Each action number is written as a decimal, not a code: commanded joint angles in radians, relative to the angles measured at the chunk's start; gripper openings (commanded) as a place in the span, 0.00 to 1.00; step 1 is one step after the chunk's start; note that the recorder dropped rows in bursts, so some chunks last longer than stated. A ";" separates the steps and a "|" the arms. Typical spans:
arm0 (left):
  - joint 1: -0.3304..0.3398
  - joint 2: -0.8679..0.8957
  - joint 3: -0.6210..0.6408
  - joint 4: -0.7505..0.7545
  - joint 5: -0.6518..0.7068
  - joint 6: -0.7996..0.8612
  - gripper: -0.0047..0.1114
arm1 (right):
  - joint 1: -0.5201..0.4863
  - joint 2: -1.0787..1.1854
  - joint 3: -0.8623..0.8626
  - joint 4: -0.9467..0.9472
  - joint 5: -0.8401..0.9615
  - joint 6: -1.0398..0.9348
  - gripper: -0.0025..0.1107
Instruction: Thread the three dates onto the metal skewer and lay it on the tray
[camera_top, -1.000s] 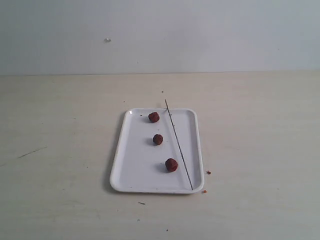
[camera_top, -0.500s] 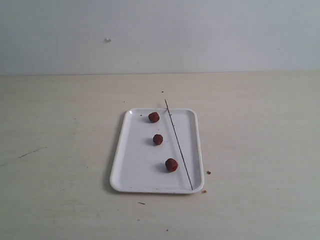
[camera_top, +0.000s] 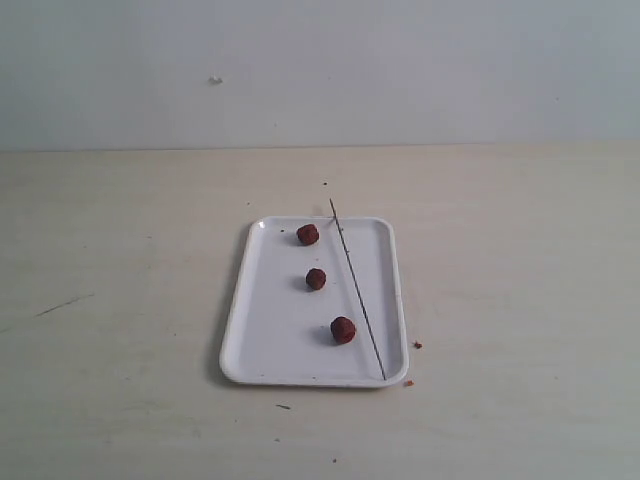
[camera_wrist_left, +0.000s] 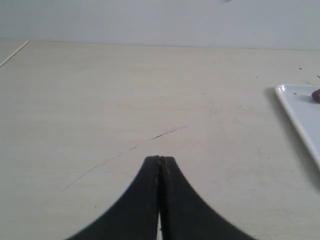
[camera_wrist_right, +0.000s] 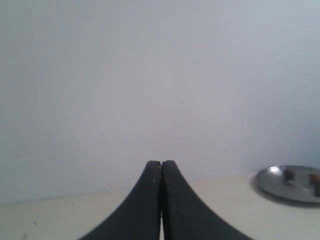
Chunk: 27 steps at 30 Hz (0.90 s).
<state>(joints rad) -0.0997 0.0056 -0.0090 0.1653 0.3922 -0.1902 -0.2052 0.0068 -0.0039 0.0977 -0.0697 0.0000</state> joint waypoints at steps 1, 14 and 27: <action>0.001 -0.006 0.002 0.004 -0.004 -0.002 0.04 | -0.004 -0.007 0.004 0.174 -0.052 0.271 0.02; 0.001 -0.006 0.002 0.004 -0.004 -0.002 0.04 | -0.004 0.119 -0.240 0.169 -0.068 0.340 0.02; 0.001 -0.006 0.002 0.004 -0.004 -0.002 0.04 | 0.005 1.130 -0.929 0.151 0.889 -0.097 0.02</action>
<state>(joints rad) -0.0997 0.0056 -0.0090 0.1653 0.3922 -0.1902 -0.2052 0.9513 -0.8068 0.2136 0.5563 0.0103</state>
